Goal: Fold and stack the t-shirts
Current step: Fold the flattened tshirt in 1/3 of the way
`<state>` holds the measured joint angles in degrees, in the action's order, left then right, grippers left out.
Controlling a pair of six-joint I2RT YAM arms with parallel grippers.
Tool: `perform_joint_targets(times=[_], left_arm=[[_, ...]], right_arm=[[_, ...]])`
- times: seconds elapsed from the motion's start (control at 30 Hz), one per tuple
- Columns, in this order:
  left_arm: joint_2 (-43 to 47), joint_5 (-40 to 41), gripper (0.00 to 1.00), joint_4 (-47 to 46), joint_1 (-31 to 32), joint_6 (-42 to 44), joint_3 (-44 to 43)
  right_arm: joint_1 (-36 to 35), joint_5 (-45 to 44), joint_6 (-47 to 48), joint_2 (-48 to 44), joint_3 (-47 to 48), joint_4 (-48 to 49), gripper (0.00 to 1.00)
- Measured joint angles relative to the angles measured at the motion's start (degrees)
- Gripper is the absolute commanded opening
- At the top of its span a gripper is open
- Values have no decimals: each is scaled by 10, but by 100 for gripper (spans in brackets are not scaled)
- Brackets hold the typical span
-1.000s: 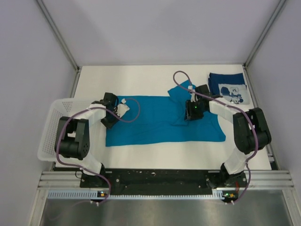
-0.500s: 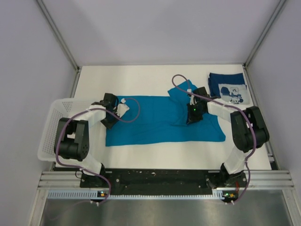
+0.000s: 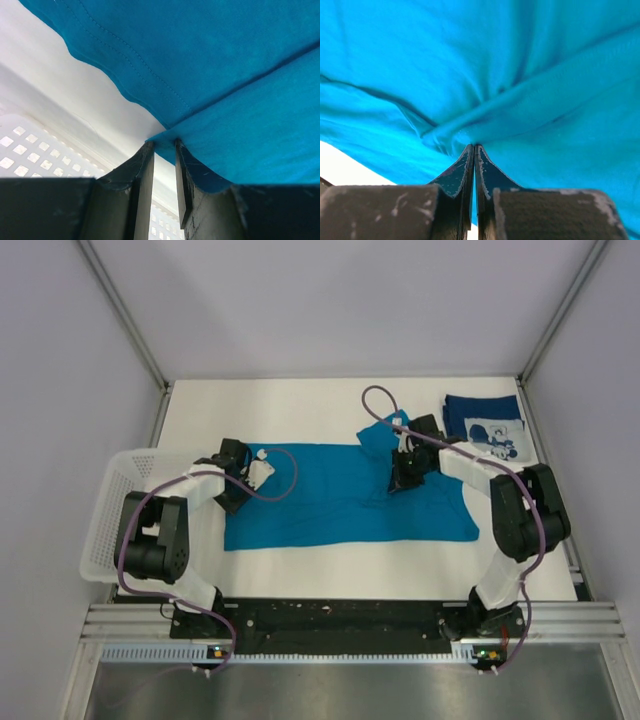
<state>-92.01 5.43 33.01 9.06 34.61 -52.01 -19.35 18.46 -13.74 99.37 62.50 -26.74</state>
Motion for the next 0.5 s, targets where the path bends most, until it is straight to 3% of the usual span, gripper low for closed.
perform_joint_targets(times=[0.4, 0.43, 0.5], left_arm=[[2, 2, 28, -3, 0, 0, 2], [2, 2, 28, -3, 0, 0, 3], [3, 2, 28, -5, 0, 0, 4]], right_arm=[[-25, 7, 6, 86, 99, 4, 0], [-26, 7, 8, 96, 108, 3, 2], [-27, 7, 13, 111, 127, 1, 20]])
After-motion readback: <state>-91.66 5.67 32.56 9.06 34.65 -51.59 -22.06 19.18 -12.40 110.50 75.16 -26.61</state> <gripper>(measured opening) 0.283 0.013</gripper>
